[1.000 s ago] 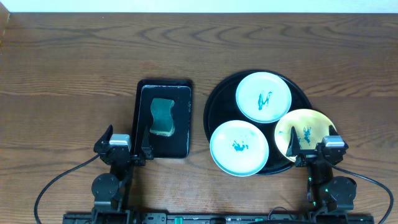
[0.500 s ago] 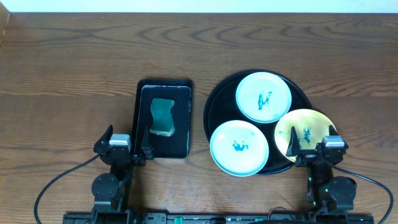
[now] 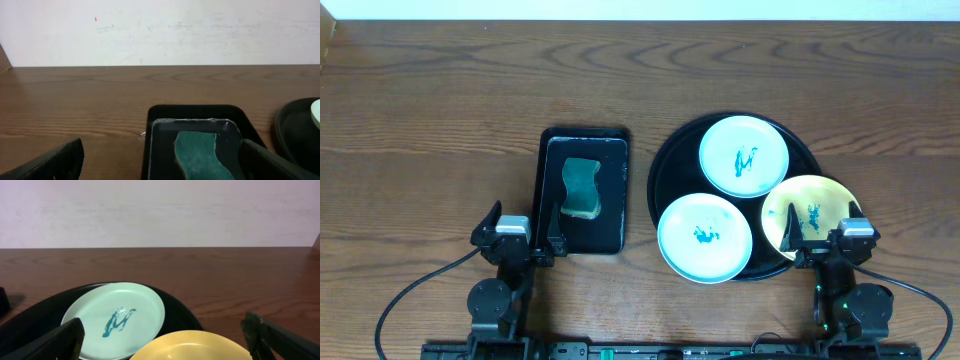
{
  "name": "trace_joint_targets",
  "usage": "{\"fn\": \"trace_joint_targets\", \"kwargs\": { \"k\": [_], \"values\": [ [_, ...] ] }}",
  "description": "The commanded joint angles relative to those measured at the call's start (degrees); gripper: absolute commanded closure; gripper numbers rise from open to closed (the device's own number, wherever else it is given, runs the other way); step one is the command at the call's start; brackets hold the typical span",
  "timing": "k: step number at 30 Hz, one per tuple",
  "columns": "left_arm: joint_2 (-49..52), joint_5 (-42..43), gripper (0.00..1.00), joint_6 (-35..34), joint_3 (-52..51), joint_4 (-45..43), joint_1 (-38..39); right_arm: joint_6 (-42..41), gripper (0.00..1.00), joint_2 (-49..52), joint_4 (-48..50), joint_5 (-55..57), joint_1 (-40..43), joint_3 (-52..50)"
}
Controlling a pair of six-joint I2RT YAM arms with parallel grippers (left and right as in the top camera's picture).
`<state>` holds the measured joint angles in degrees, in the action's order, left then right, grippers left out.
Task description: Clean dirty plates on tray and stack at the side
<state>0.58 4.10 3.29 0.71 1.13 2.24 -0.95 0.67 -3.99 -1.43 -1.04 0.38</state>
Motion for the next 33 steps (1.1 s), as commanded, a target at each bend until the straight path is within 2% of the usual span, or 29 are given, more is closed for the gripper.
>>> {"fn": "trace_joint_targets", "kwargs": {
  "k": [1,17,27,33],
  "values": [
    [-0.24,0.79,0.01,0.98,-0.48,2.51,-0.28,0.61,0.01,-0.28,-0.11,0.55,-0.55,-0.07],
    [-0.24,0.83,0.01,0.7,-0.48,2.45,-0.28,0.61,0.01,-0.28,2.01,0.55,-0.55,-0.07],
    [1.62,0.81,0.01,-8.37,1.05,3.15,-0.31,-4.61,0.01,-0.28,3.56,-0.48,-0.55,-0.02],
    [10.19,0.83,0.01,-10.73,8.5,9.18,-0.28,-5.03,0.01,0.24,-2.82,-0.5,-0.55,3.8]
  ]
}}
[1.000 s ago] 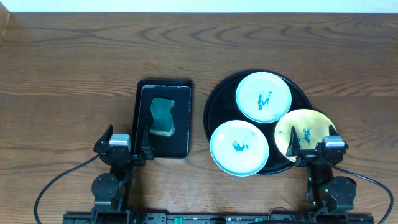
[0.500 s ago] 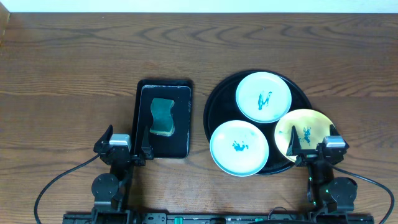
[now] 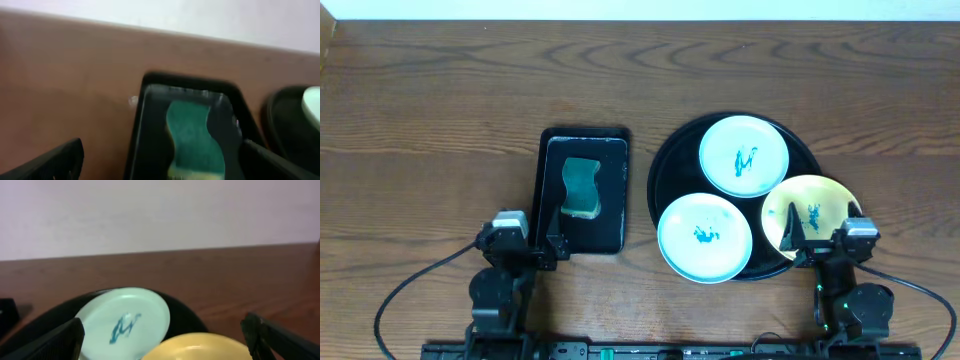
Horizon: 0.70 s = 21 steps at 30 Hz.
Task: Clean dirty plates on tray and stack at the side
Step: 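Move left gripper to the green sponge and right gripper to the plates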
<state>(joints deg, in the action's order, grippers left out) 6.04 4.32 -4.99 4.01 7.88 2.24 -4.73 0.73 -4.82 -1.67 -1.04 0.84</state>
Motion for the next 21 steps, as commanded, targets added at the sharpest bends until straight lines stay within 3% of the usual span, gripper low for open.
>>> {"fn": "trace_joint_targets", "kwargs": {
  "k": [1,13,21],
  "values": [
    [6.62,0.61,0.01,-2.43,6.71,3.41,-0.28,-1.25,0.01,0.66,-3.13,-0.28,-0.55,4.26],
    [29.18,6.51,0.01,-2.4,26.01,17.31,-0.28,-2.1,0.01,16.74,-14.97,-4.09,-0.57,18.16],
    [39.63,7.08,0.01,-2.4,39.06,33.88,-0.28,-2.05,0.01,34.27,-26.6,-9.44,-0.57,32.15]
  ]
}}
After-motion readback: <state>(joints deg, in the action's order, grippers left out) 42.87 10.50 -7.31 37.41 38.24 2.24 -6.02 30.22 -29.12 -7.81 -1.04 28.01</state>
